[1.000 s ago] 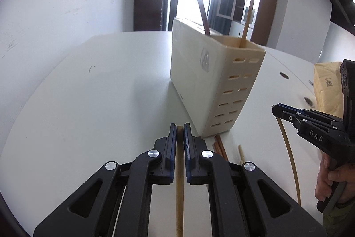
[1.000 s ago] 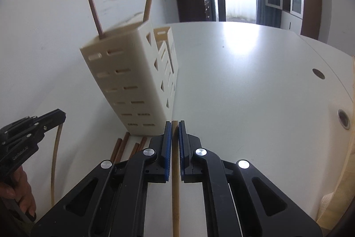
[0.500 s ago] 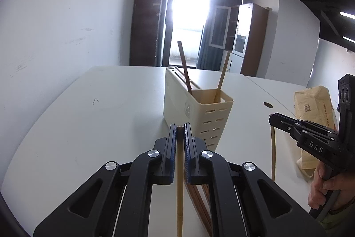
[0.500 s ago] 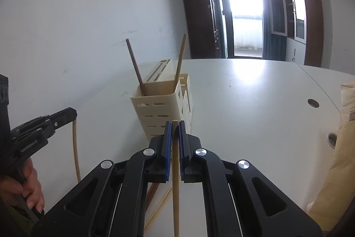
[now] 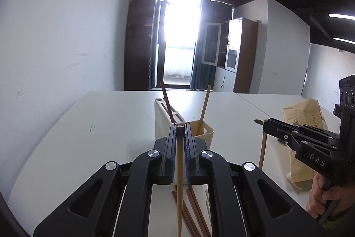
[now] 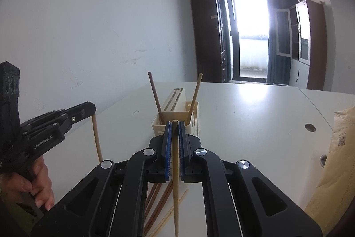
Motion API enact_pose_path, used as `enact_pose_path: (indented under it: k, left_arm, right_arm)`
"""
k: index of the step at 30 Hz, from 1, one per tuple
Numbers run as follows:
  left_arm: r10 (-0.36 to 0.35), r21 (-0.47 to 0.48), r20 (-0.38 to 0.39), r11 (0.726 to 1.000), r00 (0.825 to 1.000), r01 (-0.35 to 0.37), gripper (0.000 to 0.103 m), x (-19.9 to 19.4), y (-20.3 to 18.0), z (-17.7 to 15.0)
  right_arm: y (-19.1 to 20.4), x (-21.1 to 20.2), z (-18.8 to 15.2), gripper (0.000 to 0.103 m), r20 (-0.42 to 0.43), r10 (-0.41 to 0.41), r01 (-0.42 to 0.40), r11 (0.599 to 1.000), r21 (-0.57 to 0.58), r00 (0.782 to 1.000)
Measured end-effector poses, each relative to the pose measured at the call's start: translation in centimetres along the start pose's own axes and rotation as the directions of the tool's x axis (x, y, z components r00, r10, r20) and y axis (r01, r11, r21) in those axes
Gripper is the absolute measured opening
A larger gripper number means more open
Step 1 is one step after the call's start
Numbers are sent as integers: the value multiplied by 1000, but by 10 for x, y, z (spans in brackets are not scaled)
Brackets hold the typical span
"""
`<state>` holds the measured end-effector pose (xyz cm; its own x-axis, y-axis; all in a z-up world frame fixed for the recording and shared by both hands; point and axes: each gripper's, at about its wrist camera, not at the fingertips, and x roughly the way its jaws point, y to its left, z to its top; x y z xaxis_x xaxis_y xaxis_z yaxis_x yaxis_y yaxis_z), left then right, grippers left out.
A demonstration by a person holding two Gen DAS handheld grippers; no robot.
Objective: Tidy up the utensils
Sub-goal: 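Lift the light chopstick with the right tool and carry it over the holder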
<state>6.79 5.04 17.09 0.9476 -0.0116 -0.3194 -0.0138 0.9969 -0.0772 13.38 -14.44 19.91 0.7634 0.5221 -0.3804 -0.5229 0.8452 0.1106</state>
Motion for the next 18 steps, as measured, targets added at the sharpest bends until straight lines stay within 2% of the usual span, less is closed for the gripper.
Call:
enact_pose_path:
  k: [10, 18]
  left_arm:
    - [-22, 34, 70, 999, 997, 20, 6, -6, -16, 26]
    - [-32, 14, 124, 999, 992, 30, 6, -4, -18, 39]
  right_arm:
    - [5, -13, 27, 7, 57, 3, 0, 999, -40, 998]
    - [3, -8, 35, 7, 95, -5, 10, 999, -53, 995]
